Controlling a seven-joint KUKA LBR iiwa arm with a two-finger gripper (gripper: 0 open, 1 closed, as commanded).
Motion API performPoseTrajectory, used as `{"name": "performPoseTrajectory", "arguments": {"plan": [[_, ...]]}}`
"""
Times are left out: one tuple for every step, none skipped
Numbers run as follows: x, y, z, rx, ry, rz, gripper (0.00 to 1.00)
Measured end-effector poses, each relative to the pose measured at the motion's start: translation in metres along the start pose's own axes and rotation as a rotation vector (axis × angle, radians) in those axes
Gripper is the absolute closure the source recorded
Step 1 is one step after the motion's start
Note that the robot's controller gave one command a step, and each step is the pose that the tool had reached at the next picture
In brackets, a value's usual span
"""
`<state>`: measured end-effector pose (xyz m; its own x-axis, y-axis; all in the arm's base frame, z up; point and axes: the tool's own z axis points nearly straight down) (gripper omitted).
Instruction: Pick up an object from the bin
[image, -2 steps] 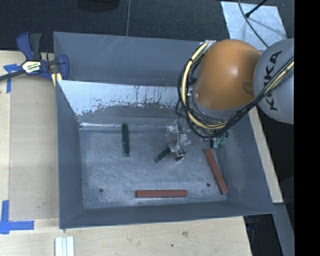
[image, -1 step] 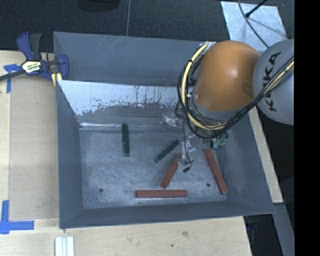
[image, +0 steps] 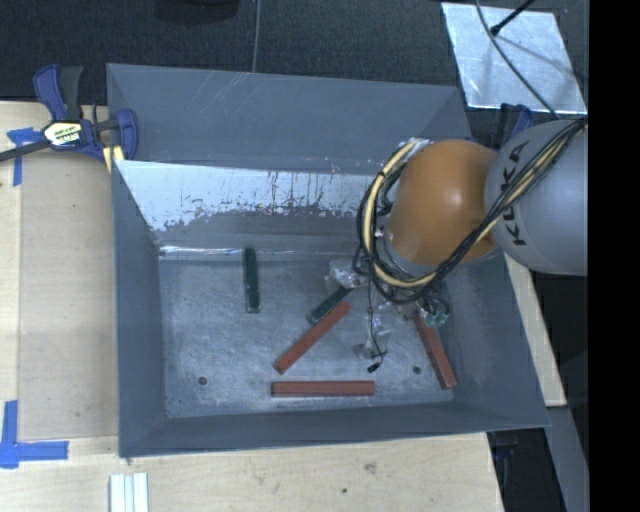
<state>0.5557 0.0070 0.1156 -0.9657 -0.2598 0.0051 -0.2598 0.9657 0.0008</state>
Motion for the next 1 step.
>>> {"name": "performPoseTrajectory", "arguments": {"plan": [[0.0180,0.0089,0.0469,0.000,-0.010,-0.033,0.00]]}}
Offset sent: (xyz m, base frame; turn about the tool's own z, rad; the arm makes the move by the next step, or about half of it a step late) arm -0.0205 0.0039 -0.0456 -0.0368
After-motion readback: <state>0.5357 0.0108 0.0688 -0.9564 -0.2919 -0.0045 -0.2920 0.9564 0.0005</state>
